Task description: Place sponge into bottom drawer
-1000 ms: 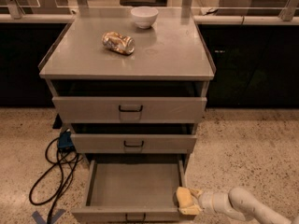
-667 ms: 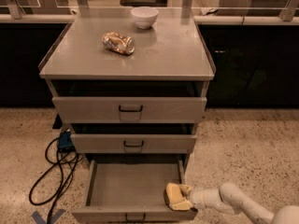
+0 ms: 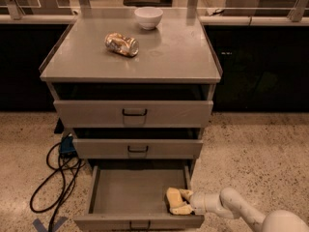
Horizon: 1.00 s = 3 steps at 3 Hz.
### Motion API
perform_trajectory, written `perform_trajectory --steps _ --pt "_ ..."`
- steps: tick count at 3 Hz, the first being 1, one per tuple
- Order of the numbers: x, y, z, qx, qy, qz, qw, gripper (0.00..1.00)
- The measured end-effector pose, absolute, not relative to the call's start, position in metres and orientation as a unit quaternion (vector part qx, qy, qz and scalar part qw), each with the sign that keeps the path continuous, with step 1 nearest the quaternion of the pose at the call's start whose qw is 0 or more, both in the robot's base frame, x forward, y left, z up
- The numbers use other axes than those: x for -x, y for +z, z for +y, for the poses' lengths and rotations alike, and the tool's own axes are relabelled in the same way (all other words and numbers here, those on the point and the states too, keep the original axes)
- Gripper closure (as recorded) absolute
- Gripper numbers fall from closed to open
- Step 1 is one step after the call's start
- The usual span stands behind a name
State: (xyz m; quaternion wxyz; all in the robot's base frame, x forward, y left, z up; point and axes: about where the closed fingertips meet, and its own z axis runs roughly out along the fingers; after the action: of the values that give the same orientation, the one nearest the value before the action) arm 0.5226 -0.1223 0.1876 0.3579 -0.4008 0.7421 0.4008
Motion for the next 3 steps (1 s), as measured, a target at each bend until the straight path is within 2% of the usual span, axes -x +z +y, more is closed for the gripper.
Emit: perform_trajectory --steps 2,3 --pt "-0.543 0.208 -0.078 0.445 0.391 0.713 0.375 1.0" --pt "-0.542 0.203 -0.077 0.446 0.389 0.715 0.373 1.0"
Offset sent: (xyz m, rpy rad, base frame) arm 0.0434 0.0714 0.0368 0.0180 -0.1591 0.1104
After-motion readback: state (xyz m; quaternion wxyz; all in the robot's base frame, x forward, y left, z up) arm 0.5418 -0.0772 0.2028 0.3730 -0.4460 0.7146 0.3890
